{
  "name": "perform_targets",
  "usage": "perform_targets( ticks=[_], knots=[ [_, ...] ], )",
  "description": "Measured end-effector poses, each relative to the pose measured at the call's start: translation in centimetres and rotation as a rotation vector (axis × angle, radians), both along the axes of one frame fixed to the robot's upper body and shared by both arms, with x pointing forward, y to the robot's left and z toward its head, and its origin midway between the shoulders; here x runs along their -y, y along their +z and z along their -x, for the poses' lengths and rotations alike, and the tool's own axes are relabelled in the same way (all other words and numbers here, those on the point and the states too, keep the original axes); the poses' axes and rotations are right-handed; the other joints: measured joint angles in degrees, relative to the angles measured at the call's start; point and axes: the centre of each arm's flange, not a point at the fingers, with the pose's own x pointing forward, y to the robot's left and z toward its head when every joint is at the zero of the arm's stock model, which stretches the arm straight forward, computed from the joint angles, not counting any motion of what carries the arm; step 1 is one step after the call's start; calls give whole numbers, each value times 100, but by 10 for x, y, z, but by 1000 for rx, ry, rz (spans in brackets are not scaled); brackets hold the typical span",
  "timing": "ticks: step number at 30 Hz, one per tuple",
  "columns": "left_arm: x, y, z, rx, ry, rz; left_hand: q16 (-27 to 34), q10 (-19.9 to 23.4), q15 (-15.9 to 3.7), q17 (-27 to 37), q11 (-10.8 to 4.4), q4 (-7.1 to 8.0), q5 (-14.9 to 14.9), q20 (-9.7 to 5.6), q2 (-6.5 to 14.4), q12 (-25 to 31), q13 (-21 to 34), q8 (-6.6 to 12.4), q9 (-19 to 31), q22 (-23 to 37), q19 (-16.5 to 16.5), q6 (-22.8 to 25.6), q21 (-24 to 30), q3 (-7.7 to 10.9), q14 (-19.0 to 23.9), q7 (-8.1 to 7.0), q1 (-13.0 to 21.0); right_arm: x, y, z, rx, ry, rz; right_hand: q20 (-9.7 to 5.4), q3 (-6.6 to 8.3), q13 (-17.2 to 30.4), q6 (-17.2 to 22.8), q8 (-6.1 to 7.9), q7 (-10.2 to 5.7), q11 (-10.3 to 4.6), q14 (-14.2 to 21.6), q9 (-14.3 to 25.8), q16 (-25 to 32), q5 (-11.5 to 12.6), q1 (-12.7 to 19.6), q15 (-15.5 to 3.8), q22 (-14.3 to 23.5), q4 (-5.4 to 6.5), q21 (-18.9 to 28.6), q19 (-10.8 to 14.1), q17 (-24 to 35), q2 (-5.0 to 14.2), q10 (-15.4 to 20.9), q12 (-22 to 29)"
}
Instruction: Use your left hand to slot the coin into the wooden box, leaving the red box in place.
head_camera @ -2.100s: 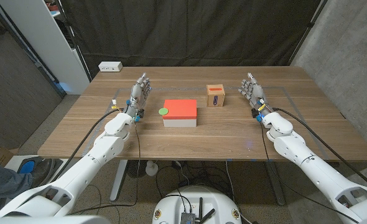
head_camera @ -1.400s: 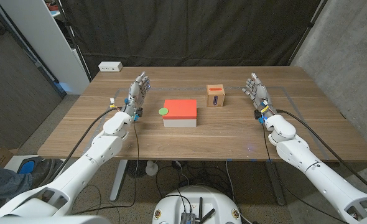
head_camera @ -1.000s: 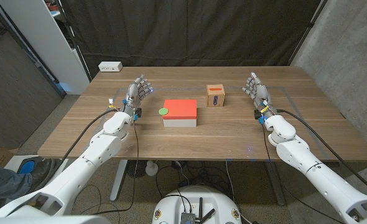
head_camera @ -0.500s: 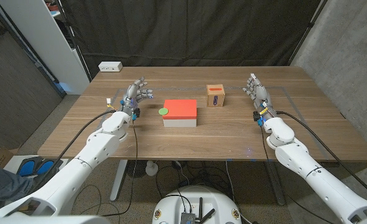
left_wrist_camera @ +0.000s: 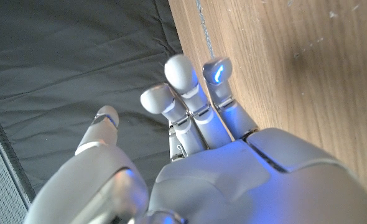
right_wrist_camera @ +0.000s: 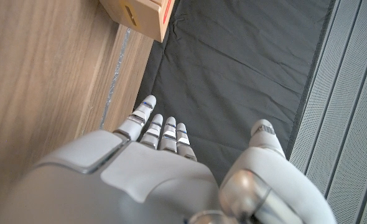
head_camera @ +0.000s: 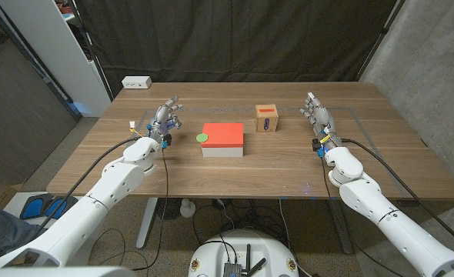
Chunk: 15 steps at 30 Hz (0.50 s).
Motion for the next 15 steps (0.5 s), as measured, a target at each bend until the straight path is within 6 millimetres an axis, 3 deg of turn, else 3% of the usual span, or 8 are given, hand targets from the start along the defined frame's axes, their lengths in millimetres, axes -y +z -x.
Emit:
perform_targets(
  ticks=[7, 11, 15],
  knots=[
    [-2, -4, 7, -39, -16, 15, 283, 0, 0, 163, 1, -28, 0, -197, 81, 81, -141, -29, -16, 52, 513, 29, 472, 271, 0, -29, -81, 0, 1, 8, 8, -7, -4, 0, 56, 0, 12, 23, -19, -23, 22, 0, 0, 0, 120, -22, 0, -49, 0, 0, -27, 120, 23, 44],
    [-7, -3, 14, -54, -21, 15, 354, 0, 0, 187, 1, -47, 14, -227, 112, 96, -217, -28, -16, 52, 601, 86, 624, 386, 0, -23, -109, 1, 0, 12, 3, -17, -6, -19, 137, 0, -10, 23, -52, -33, 22, 0, 0, 44, 188, -22, -1, -84, 0, 20, -27, 188, 33, 44],
    [-9, -5, 17, -76, -21, 20, 472, 1, 2, 146, 2, -152, 103, -226, 312, 184, -334, 20, -16, 52, 601, 342, 856, 670, -3, -47, 116, 1, -1, 16, 0, -22, -7, -21, 165, 0, -10, 23, -52, -33, 52, 0, 0, 76, 228, -52, 0, -112, 0, 21, -27, 226, 33, 44]
  ],
)
